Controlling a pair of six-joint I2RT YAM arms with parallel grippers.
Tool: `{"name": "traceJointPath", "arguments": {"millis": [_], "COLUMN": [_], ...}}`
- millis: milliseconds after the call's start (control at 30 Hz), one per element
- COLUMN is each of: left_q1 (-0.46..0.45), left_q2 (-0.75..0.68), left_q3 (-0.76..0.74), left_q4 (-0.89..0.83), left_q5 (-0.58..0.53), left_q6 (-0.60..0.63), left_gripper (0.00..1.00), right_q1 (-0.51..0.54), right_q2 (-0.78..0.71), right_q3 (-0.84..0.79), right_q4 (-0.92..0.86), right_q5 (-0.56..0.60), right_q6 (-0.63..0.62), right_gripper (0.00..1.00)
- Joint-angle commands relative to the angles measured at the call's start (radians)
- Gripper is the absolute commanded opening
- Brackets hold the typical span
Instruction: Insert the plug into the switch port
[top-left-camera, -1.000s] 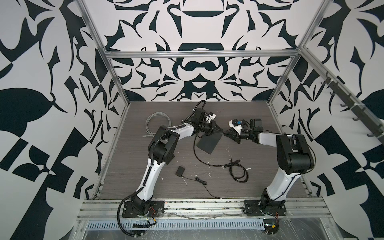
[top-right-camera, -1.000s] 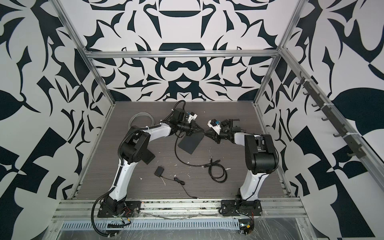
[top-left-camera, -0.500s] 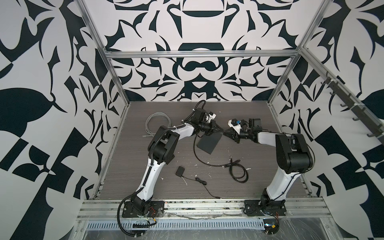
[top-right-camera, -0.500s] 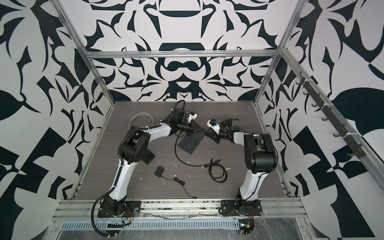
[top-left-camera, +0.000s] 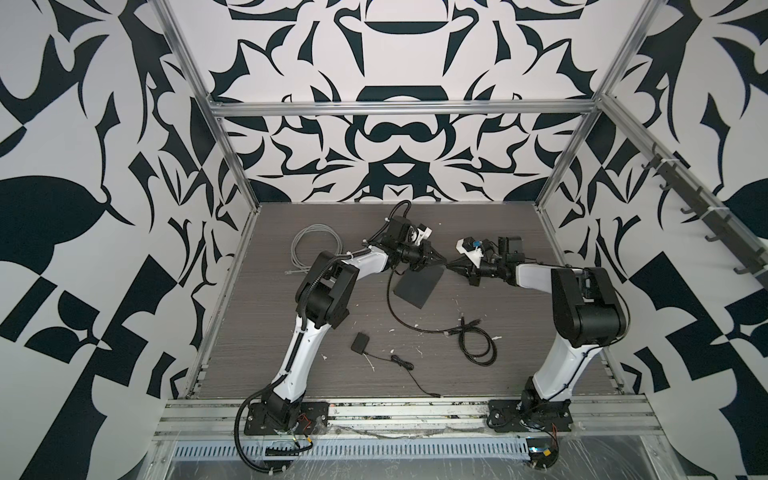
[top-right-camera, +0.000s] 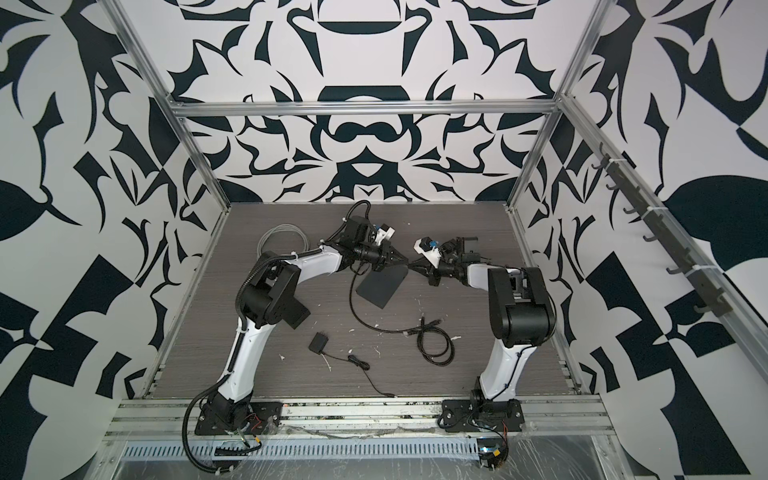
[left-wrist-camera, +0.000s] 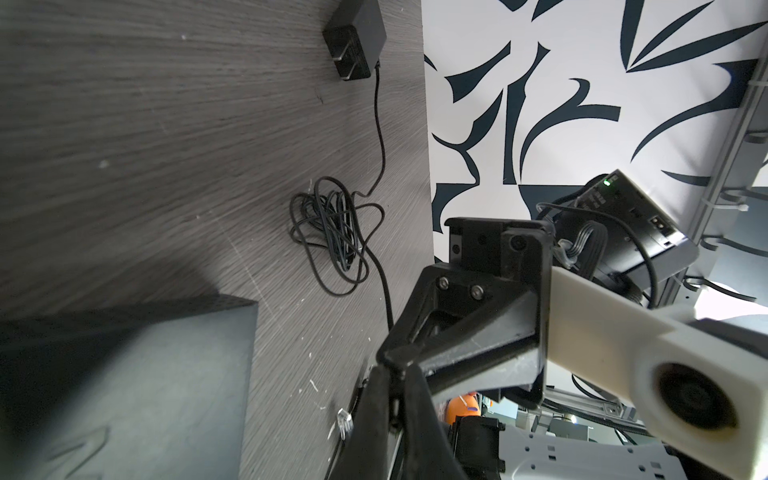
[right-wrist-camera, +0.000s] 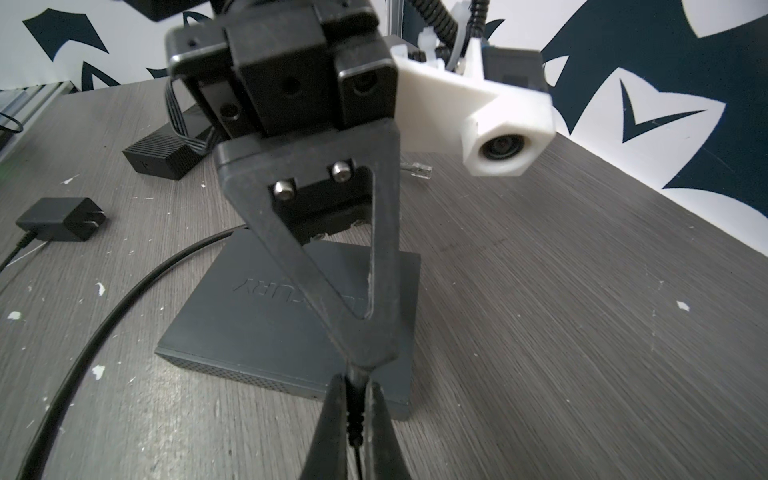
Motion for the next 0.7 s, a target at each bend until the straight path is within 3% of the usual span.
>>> {"name": "traceJointPath", "arguments": {"millis": [0,267,533,667], "left_q1": [0.004,0.044,0.091,0.091], "left_q2": [-0.011,-0.057,-0.129,-0.119], "left_q3": [-0.016,-0.033,0.005,0.012], "left_q4": [0.028,-0.047,-0.438,-0.516], "left_q5": [-0.011,-0.107,-0.416,-0.481], "left_q6": [-0.004,0.049,0.374,0.448], "left_gripper": [0.11,0.42,0.48,0.50], "right_q1": [0.007,0.007,0.011,0.012], "right_q2": [-0.011,-0.030,-0.085,-0.092], "right_q3": [0.036,0.062,0.028,0.026], "right_q4": [-0.048,-0.226,-0.312,-0.317], "right_q5": [-0.011,0.079,0.192,0.207], "right_q6": [-0.025,-0.126,-0.133,-0.118], "right_gripper": [0.00,0.00,0.00,0.00]}}
